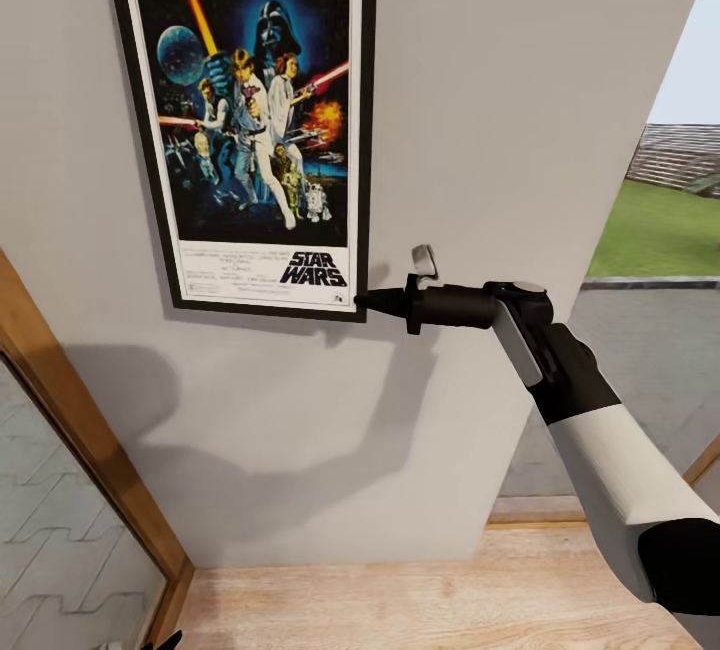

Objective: Pick up the poster from the kitchen countertop and hang it on one of the wall nails in the kitchen.

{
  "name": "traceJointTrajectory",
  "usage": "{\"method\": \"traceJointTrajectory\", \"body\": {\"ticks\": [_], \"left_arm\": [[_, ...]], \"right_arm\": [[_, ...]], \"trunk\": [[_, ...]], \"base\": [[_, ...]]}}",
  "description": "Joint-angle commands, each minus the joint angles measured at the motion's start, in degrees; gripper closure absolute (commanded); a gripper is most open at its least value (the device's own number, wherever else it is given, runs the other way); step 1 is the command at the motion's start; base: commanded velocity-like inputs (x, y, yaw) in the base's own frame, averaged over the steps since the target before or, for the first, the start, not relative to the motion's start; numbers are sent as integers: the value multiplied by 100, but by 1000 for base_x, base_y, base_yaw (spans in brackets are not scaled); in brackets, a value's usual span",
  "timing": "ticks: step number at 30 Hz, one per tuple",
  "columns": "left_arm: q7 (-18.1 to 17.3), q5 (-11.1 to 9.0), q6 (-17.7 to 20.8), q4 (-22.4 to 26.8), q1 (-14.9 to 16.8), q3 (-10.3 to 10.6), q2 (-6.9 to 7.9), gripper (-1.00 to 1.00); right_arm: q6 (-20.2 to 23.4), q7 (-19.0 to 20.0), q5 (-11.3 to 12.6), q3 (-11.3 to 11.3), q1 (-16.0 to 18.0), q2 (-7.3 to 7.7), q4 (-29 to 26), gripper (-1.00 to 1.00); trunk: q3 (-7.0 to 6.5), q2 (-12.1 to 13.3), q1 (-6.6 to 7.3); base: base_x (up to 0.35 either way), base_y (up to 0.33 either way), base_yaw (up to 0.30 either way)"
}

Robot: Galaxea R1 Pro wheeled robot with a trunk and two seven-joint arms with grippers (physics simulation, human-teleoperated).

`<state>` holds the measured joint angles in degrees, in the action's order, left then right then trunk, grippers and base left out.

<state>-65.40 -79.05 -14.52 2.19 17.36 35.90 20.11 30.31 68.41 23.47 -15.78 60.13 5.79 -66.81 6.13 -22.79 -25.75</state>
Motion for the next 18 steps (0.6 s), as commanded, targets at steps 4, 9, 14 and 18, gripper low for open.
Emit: {"method": "traceJointTrajectory", "body": {"ticks": [4, 9, 14, 18], "left_arm": [[-8, -40, -33, 1, 4, 48, 2, -100], [-8, -40, -33, 1, 4, 48, 2, -100], [-8, -40, -33, 1, 4, 48, 2, -100], [-8, -40, -33, 1, 4, 48, 2, -100]], "right_arm": [[63, -3, 59, -15, 7, 5, -4, 100], [63, -1, 61, -14, 7, 5, -6, 100], [63, -2, 60, -15, 7, 5, -4, 100], [63, 1, 53, -14, 7, 6, -5, 100]], "trunk": [[13, -13, -4], [13, -13, -4], [13, -13, -4], [13, -13, -4]], "base": [[0, 0, 0], [0, 0, 0], [0, 0, 0], [35, 40, 0]]}}
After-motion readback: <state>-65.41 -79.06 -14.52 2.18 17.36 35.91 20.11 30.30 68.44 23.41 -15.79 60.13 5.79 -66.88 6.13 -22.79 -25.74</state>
